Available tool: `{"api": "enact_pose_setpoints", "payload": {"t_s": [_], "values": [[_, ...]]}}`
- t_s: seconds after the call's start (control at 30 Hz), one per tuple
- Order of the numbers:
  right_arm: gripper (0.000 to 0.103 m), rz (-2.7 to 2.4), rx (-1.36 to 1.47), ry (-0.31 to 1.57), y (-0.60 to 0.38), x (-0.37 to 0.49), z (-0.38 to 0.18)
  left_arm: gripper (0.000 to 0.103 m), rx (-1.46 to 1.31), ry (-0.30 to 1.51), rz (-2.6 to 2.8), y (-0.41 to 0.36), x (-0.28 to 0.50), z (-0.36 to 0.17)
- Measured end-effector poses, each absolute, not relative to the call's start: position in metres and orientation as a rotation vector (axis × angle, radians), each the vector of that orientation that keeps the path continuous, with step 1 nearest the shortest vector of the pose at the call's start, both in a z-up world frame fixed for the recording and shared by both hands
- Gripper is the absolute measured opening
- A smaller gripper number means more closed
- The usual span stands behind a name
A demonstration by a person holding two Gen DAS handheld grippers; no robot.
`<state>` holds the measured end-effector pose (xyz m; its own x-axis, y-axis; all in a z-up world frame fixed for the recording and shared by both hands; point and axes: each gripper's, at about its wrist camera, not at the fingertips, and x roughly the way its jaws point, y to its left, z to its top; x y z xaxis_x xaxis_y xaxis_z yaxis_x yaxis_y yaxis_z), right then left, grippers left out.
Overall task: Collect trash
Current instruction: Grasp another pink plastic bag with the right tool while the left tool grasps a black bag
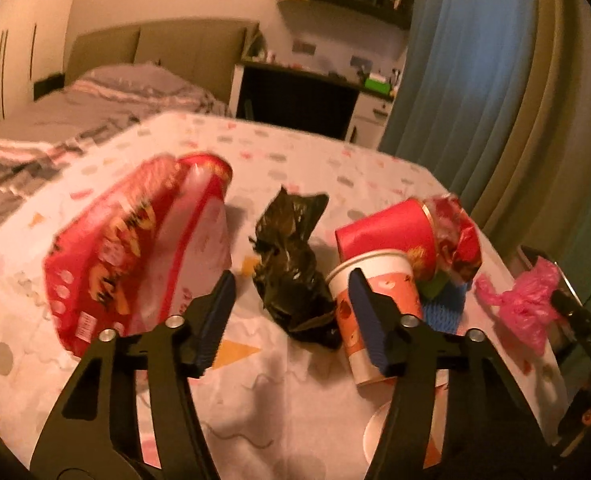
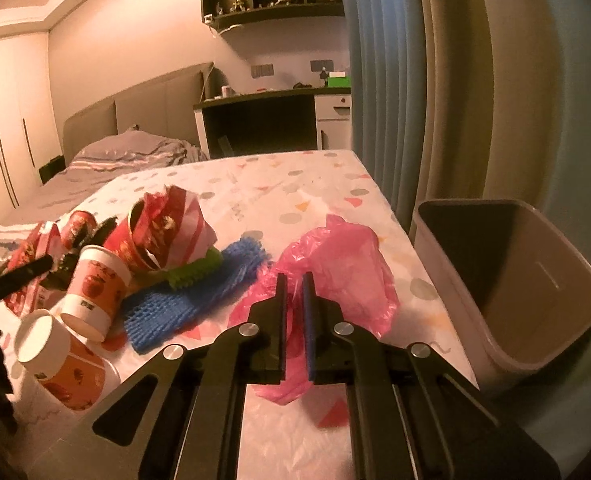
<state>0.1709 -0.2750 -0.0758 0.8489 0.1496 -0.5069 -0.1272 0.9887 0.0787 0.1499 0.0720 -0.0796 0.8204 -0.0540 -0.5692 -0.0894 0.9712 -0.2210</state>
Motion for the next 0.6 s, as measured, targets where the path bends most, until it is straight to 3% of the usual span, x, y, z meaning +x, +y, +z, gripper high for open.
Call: {"api": "enact_pose_setpoints", "payload": {"t_s": [0.2,0.33,0.6], "values": [[0.008,0.156,0.047,0.518,-0.276,0.164,-0.07,0.039,-0.255,0.695,-0.01,0.072,0.163,-0.094],[0.008,0.162,0.048,0.509,-0.277,0.16,-0.068,0.023,-0.266,0.731,-0.03,0.073,0.168,-0.102],[0.008,0.171,0.047,0.483,-0.28,0.153,-0.061,0.015,-0.247,0.659,-0.002,0.073,0.154,-0.087]]}}
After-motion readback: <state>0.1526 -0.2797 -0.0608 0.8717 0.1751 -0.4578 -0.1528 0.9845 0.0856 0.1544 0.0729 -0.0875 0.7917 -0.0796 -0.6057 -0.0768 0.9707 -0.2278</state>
